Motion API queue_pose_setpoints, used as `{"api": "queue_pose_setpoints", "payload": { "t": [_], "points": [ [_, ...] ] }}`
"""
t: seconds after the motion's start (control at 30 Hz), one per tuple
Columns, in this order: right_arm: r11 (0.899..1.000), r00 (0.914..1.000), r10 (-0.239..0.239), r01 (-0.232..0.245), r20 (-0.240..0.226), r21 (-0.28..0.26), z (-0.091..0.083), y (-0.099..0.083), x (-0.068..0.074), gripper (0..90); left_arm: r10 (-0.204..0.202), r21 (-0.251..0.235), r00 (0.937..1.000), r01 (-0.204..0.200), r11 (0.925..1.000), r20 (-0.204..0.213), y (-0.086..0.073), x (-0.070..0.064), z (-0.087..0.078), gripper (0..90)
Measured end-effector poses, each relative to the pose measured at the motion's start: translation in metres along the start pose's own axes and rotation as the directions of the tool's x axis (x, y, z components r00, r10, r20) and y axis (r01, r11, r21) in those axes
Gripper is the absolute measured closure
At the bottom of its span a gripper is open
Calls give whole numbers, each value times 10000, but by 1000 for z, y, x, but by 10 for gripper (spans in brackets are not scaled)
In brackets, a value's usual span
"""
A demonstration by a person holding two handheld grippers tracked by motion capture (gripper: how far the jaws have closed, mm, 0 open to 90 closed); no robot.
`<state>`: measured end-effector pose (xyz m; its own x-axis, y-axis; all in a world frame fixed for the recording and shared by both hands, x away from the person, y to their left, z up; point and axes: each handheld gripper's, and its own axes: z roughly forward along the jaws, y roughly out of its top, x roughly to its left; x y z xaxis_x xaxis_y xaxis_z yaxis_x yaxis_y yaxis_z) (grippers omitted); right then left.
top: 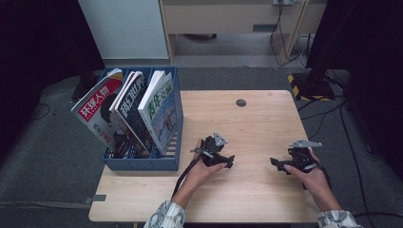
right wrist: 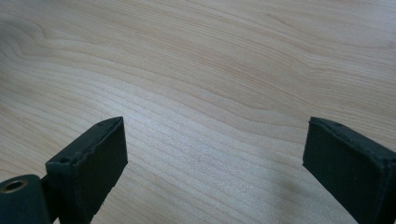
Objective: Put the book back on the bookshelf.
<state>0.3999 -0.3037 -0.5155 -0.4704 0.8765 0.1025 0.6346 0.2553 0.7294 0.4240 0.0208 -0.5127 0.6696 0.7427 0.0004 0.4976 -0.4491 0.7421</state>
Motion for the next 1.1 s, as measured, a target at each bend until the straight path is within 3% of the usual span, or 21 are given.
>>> {"api": "queue_pose_setpoints", "payload": {
  "t": [0.2,0.5,0.63,1.1],
  "points": [
    [9999,10000,56,-57,45,111,1,-1,-1,68,-336,261,9993,340,9991,-163,-7,9,6,59],
    [9997,9999,123,-125,92,230,3,-2,-1,68,-655,643,9963,690,9955,-557,-13,13,14,58],
    [9997,9999,100,-102,103,205,3,-1,0,68,-554,772,9966,601,9952,-612,-15,11,16,57],
    [9990,9998,93,-101,196,434,6,-2,2,64,-526,539,9969,558,9970,-592,-18,10,17,30]
  ]
}}
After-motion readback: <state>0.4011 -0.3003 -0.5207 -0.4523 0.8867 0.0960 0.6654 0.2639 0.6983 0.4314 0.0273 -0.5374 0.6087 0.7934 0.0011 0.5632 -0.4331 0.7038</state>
